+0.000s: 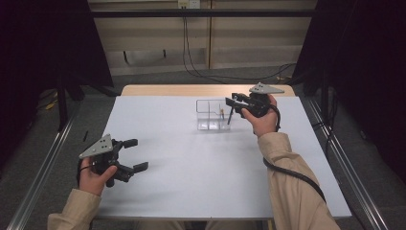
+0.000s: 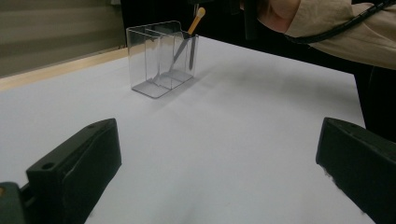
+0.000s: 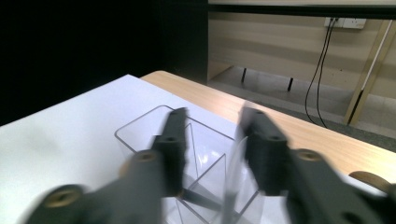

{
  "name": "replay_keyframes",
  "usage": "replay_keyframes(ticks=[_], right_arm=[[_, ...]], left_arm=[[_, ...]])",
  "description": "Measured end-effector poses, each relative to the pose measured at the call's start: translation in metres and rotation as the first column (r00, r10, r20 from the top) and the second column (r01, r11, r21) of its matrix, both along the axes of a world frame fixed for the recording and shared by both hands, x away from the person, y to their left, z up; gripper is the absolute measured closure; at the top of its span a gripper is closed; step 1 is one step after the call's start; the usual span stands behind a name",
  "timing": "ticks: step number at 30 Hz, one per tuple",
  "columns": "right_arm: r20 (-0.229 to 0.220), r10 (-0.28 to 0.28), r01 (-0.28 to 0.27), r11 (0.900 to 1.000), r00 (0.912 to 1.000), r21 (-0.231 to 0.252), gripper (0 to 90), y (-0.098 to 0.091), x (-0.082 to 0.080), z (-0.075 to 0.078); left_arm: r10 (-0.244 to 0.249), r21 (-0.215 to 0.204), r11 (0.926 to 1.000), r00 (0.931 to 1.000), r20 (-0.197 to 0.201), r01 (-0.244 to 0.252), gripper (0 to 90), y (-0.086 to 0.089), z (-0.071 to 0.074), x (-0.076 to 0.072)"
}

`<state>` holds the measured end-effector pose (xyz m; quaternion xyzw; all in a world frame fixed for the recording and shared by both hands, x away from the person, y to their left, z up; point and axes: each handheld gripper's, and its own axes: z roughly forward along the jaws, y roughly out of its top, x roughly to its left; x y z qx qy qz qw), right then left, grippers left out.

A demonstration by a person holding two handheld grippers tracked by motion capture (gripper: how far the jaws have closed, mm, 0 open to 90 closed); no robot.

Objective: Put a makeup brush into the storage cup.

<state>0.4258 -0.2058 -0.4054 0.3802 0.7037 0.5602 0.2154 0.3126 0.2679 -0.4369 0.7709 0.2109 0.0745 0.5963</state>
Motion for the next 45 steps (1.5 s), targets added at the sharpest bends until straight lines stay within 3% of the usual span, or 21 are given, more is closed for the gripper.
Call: replay_keyframes(ticks=[3,12,27,45], right_arm=[[0.006,0.005,-0.005,0.9998,1.0,0.018,37.5,-0.001,-0.002,0.002],[0.015,0.031,-0.032,0.9981,0.9994,0.052,23.2,-0.005,-0.011,0.003],[0.034,0.076,-0.078,0.9951,0.9965,0.06,17.4,-0.011,-0.032,0.01],[0.043,0.104,-0.105,0.9936,0.9937,0.042,13.3,-0.02,-0.069,0.004]], left_arm=[[0.0,0.003,1.0,1.0,0.001,0.0,0.1,-0.001,0.0,0.0],[-0.003,0.002,1.0,1.0,0.004,0.003,0.1,-0.002,0.001,0.001],[-0.009,0.002,1.0,1.0,0.002,0.009,0.1,-0.006,0.001,0.001],[-0.029,-0.004,0.9996,0.9996,0.008,0.029,0.1,-0.013,0.002,0.005]])
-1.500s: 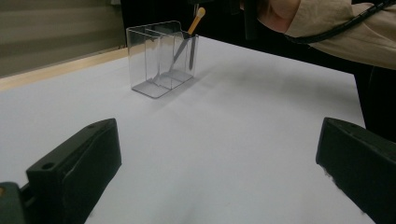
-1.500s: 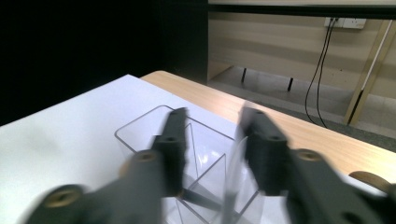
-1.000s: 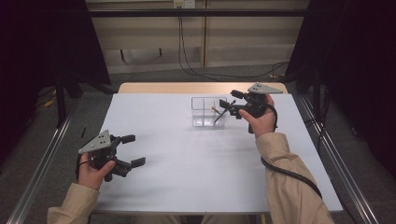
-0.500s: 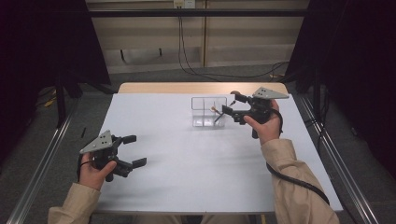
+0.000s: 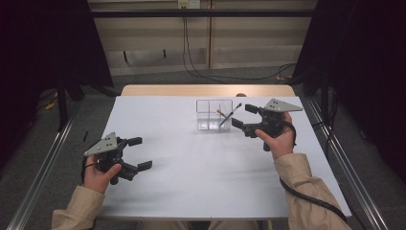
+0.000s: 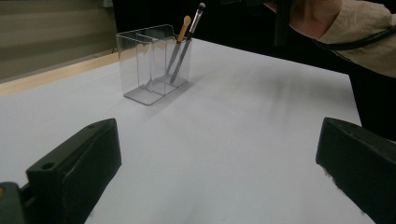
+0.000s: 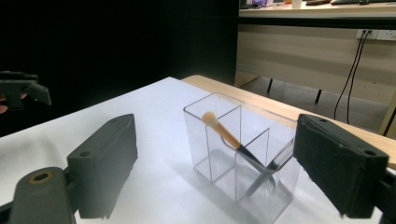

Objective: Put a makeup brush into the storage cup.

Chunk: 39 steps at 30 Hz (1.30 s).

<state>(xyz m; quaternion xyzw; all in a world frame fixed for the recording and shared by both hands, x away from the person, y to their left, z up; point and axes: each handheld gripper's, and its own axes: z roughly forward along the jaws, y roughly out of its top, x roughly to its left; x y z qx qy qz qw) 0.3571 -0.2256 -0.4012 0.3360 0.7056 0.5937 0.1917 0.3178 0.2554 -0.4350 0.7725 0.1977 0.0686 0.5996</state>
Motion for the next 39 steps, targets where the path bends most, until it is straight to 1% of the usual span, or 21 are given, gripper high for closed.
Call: replay_keyframes(ticks=[2,3,6,10,12,17,19,22,30,32,39], right_arm=[[-0.002,0.004,-0.004,1.0,1.0,0.002,13.3,-0.001,-0.003,-0.001],[-0.003,0.005,-0.005,1.0,1.0,0.0,13.2,-0.002,-0.004,-0.002],[-0.002,0.005,-0.005,0.9999,1.0,-0.015,13.1,-0.003,-0.008,-0.004],[-0.001,0.012,-0.012,0.9998,0.9999,-0.014,12.7,-0.005,-0.013,-0.006],[-0.007,0.015,-0.015,0.9998,0.9999,-0.013,12.7,-0.006,-0.015,-0.006],[-0.003,0.023,-0.023,0.9995,0.9997,-0.02,12.4,-0.007,-0.021,-0.007],[0.002,0.022,-0.022,0.9992,0.9997,-0.034,12.3,-0.008,-0.023,-0.007],[0.005,0.024,-0.024,0.999,0.9997,-0.038,12.3,-0.009,-0.025,-0.007],[0.0,0.031,-0.031,0.9991,0.9995,-0.028,12.1,-0.014,-0.034,-0.008],[0.005,0.028,-0.028,0.9992,0.9996,-0.028,12.1,-0.017,-0.037,-0.009],[0.0,0.016,-0.016,0.9995,0.9999,-0.029,11.9,-0.026,-0.047,-0.013]], left_arm=[[-0.003,0.005,1.0,1.0,0.002,0.003,0.1,-0.001,0.0,0.001],[-0.003,0.0,1.0,1.0,0.0,0.003,0.1,-0.002,0.0,0.001],[-0.005,0.005,1.0,1.0,0.002,0.005,0.1,-0.002,0.0,0.002],[-0.006,0.007,1.0,1.0,-0.002,0.006,0.1,-0.002,-0.001,0.001],[-0.005,0.01,0.9999,1.0,0.003,0.005,0.1,-0.002,-0.001,0.001],[-0.002,0.012,0.9999,1.0,0.002,0.002,0.1,-0.001,-0.001,0.001],[-0.004,0.01,0.9999,1.0,0.001,0.004,0.1,-0.001,-0.001,0.0],[-0.002,0.011,0.9999,1.0,0.002,0.001,0.1,-0.001,-0.001,0.0],[-0.002,0.012,0.9999,1.0,0.003,0.002,0.1,-0.001,0.0,0.0],[-0.001,0.012,0.9999,1.0,0.004,0.0,0.1,-0.001,0.0,0.0],[-0.001,0.013,0.9999,1.0,0.005,0.001,0.1,-0.001,0.0,0.0]])
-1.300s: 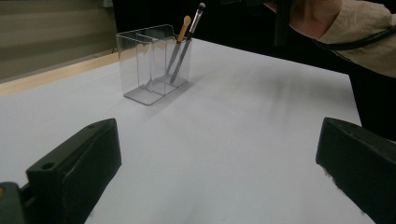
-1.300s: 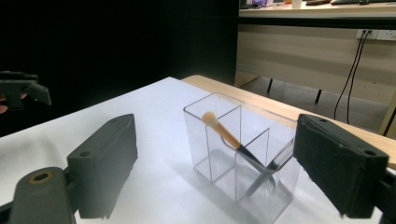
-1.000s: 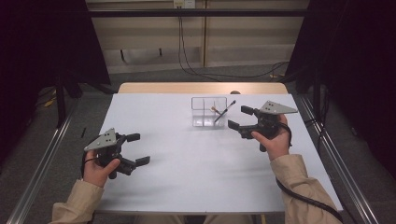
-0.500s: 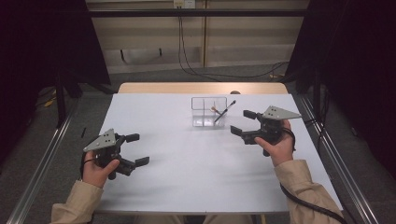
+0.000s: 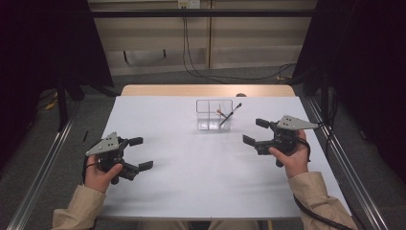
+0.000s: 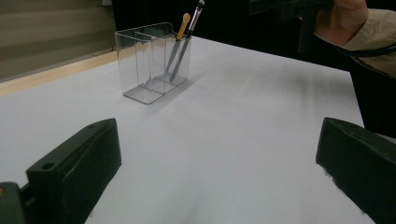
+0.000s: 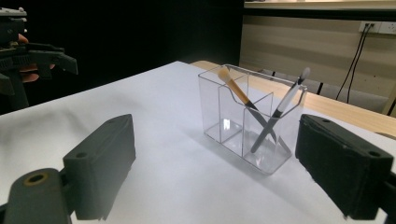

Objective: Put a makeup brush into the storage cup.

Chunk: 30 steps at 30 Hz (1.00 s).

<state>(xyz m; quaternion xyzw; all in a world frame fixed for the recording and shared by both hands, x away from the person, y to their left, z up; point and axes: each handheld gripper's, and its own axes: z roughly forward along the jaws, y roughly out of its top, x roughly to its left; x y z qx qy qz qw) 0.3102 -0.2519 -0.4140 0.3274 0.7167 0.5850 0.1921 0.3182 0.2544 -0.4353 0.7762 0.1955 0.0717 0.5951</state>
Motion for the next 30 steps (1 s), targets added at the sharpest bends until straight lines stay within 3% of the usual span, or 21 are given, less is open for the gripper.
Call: replay_keyframes(ticks=[30], right_arm=[[0.002,-0.022,0.022,0.9994,0.9998,-0.027,12.0,-0.023,-0.033,-0.011]], left_arm=[[0.006,-0.005,1.0,1.0,0.001,-0.006,0.1,0.001,0.0,0.0]])
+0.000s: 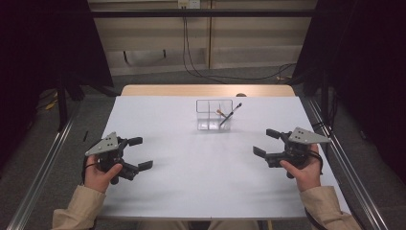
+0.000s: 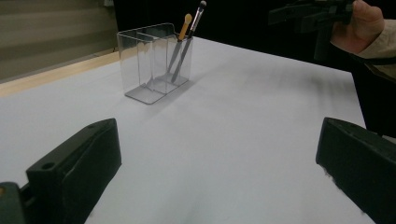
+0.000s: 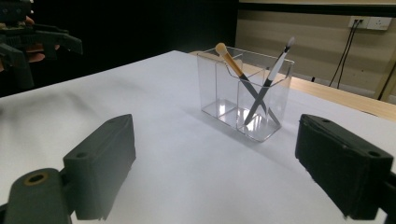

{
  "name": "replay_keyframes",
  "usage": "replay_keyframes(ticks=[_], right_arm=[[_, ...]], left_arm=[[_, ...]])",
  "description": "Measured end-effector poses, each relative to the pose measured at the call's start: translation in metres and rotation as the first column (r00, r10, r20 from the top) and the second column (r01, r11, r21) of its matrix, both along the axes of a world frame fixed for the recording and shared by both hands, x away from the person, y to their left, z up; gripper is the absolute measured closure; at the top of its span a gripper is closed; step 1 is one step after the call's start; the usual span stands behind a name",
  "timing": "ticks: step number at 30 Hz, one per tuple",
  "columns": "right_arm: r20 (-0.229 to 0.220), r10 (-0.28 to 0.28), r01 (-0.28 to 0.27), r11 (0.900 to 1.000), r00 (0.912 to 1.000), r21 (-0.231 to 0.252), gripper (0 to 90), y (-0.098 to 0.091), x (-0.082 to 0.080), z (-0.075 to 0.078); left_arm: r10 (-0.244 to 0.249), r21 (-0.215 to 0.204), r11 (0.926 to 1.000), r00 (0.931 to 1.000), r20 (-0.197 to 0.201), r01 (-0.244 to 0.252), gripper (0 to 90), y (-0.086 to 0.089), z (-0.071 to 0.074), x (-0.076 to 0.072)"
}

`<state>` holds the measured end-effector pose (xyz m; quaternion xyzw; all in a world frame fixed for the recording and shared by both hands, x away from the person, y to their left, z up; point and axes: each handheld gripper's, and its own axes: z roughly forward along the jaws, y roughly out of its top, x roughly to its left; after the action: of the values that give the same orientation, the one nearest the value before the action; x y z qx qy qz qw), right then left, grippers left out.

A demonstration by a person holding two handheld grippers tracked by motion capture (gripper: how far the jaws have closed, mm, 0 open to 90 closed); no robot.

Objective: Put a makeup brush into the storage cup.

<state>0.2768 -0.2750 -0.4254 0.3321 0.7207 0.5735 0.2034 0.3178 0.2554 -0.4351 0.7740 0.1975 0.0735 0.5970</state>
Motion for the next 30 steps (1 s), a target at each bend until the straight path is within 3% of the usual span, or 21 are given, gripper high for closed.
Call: replay_keyframes(ticks=[20,30], right_arm=[[-0.009,-0.018,0.018,0.9998,0.9998,-0.012,12.0,-0.016,-0.016,-0.006],[-0.011,-0.01,0.009,0.9998,0.9999,-0.018,11.9,-0.014,-0.017,-0.009]], left_arm=[[0.005,0.002,1.0,1.0,0.005,-0.005,0.1,0.001,0.0,0.0],[0.011,0.001,0.9999,0.9999,0.002,-0.011,0.1,0.004,-0.001,-0.001]])
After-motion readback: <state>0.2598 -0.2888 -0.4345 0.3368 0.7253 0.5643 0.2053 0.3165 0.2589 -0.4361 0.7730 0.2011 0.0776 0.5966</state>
